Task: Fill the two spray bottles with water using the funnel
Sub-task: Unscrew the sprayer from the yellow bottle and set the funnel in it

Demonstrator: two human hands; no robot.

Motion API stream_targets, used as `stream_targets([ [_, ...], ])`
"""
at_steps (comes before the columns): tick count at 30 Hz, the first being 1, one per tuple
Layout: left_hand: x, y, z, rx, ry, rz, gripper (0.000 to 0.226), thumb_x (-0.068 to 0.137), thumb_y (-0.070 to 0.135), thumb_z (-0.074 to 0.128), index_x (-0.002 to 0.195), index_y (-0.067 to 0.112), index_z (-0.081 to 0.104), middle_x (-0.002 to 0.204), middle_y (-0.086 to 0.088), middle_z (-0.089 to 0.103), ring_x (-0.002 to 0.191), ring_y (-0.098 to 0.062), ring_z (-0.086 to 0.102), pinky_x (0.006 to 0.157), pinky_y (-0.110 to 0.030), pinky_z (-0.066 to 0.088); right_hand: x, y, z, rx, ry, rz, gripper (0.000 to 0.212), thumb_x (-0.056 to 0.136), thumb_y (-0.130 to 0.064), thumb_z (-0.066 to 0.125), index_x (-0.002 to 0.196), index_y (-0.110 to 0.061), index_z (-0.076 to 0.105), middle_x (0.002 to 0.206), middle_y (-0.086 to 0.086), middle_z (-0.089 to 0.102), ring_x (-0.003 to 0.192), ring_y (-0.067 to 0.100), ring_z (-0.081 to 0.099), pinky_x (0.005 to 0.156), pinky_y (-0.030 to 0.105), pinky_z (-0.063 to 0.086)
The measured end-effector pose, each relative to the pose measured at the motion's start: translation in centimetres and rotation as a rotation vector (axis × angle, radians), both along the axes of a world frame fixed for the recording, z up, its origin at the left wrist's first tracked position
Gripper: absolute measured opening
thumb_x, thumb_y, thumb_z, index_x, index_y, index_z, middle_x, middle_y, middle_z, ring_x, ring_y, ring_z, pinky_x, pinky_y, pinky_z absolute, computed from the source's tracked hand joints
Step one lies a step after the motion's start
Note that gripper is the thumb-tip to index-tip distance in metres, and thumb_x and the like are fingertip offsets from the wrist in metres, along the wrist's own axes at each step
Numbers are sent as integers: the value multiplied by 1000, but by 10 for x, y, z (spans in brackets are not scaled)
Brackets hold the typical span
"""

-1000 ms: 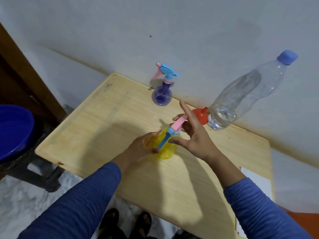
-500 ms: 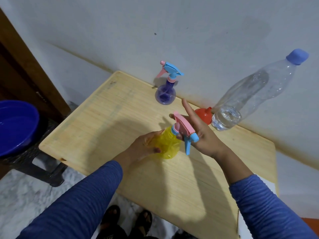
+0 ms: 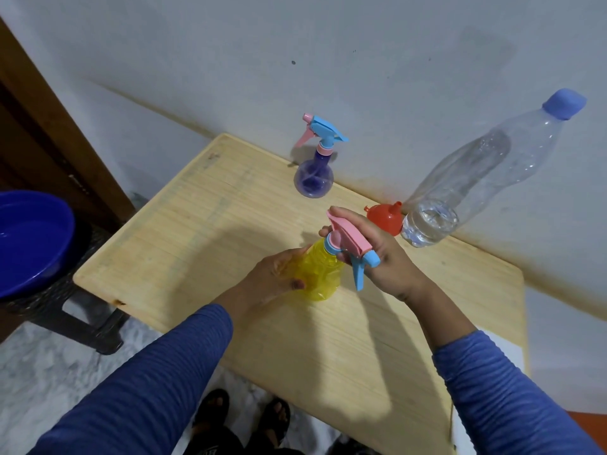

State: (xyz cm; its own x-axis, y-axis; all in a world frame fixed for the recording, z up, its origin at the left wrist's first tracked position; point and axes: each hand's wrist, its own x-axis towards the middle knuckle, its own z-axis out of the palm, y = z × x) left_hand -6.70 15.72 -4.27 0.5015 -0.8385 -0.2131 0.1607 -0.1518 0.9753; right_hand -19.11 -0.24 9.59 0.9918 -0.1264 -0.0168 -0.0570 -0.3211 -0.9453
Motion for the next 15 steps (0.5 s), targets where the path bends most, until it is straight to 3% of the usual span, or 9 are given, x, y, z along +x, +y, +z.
stream_targets([
  [3, 1, 1, -2, -10, 20, 0, 67, 50, 37, 85, 112, 44, 60, 115, 5, 65, 112, -19, 59, 96, -40, 49, 3, 3, 5, 4, -30, 2, 58, 86, 15, 52, 134, -15, 40, 121, -1, 59, 116, 11, 58, 91, 22, 48],
  [5, 1, 2, -2, -27, 43, -11, 69, 50, 35, 87, 114, 43, 61, 116, 8, 65, 112, -15, 59, 95, -35, 50, 7, 3, 12, 4, -66, -25, 59, 85, 11, 54, 133, -20, 40, 119, -3, 60, 116, 14, 58, 92, 26, 50],
  [7, 0, 1, -2, -32, 69, -18, 71, 60, 16, 84, 125, 27, 56, 115, 9, 63, 107, -7, 60, 90, -28, 51, 13, 1, 23, 4, -110, -47, 62, 82, 6, 61, 132, -25, 41, 113, -4, 61, 113, 13, 59, 97, 29, 48],
  [9, -1, 0, -1, -41, 102, -25, 72, 64, 3, 77, 130, 15, 51, 111, 12, 66, 104, -4, 61, 84, -23, 52, 21, -1, 35, -20, -133, -65, 63, 78, 2, 68, 128, -26, 43, 98, -20, 61, 100, 2, 58, 96, 21, 45],
  [11, -1, 1, 1, -44, 114, -31, 71, 58, 14, 84, 123, 22, 54, 107, 14, 69, 105, -4, 61, 81, -21, 51, 31, -1, 47, -56, -152, -97, 63, 76, 2, 72, 126, -26, 46, 84, -25, 59, 88, -2, 56, 91, 18, 45],
  [13, -1, 2, 4, -41, 131, -23, 79, 48, 36, 91, 118, 27, 56, 112, 12, 67, 109, -6, 60, 83, -23, 50, 42, -1, 60, -89, -191, -125, 62, 74, -1, 74, 122, -30, 49, 82, -17, 59, 85, 6, 56, 88, 28, 50],
  [15, -2, 3, 6, -59, 140, -22, 81, 46, 43, 91, 118, 27, 58, 114, 10, 67, 110, -8, 59, 86, -26, 50, 53, -2, 74, -123, -218, -143, 60, 75, -2, 75, 120, -32, 50, 83, -6, 57, 82, 13, 56, 84, 31, 51],
])
